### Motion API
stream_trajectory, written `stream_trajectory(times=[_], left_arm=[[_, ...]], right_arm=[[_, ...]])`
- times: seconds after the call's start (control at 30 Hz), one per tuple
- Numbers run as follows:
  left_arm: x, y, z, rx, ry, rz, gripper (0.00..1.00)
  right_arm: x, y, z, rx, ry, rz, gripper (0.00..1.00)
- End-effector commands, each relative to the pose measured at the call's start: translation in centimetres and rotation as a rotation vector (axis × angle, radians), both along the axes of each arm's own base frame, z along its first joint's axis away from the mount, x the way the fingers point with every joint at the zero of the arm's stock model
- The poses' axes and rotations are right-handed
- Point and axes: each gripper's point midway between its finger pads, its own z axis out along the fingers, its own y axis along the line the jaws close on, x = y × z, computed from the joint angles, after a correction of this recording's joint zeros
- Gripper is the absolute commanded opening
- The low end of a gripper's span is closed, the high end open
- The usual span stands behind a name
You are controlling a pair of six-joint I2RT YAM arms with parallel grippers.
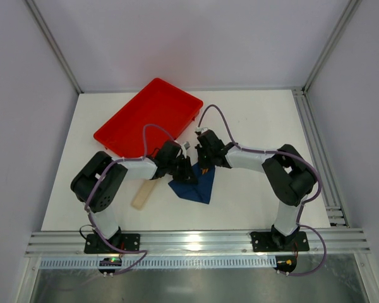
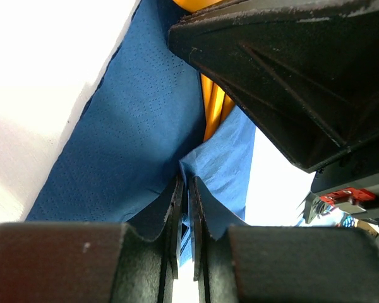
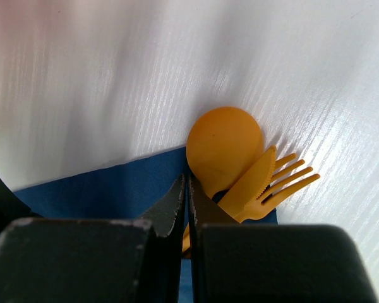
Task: Place the utensils on the paper napkin and roll it up
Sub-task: Roll the napkin at the center of the board.
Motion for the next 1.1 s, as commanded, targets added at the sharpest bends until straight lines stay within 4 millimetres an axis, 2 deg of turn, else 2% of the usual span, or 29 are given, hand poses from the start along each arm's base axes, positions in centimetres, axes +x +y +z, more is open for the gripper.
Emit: stream_trajectory(times=[0.0,0.1,0.27,0.5,0.57,0.6,0.63,0.73,0.83,1.07], left_arm=[[-0.1,1.5,-1.1,0.072,-0.012,0.035,0.13],[-0.2,1.4,-1.1,0.07,-0.008,0.037,0.13],[-0.2,1.5,-1.3,0.072,-0.007,0.045,0.13],[-0.1,1.4,-1.4,0.073,-0.005,0.046,0.14],[-0.1,1.4,-1.4,0.074,-0.003,0.046,0.14],[0.0,1.4,-1.3,0.075,-0.006,0.048,0.15],[0.0,1.4,-1.3,0.075,-0.007,0.047,0.15],[0.0,1.5,-1.3,0.078,-0.006,0.046,0.16],[0.0,1.4,-1.3,0.075,-0.005,0.046,0.16],[0.3,1.3,-1.1,0.076,-0.005,0.05,0.17]], right_arm=[[0.7,-1.0,1.1,-0.026,-0.049,-0.021,0.04],[0.8,-0.8,1.4,-0.026,-0.054,-0.01,0.04],[1.0,-0.6,3.8,0.0,-0.088,-0.002,0.04],[-0.6,-0.4,5.7,0.048,-0.077,0.049,0.04],[-2.2,0.0,5.7,0.093,-0.04,0.091,0.04],[-2.6,0.0,6.5,0.122,-0.047,0.101,0.04],[-4.0,-0.3,5.8,0.135,-0.014,0.108,0.04],[-6.2,0.4,6.4,0.227,0.01,0.147,0.04],[-9.0,0.3,4.9,0.263,0.063,0.171,0.04],[-11.3,1.1,3.0,0.308,0.117,0.203,0.04]])
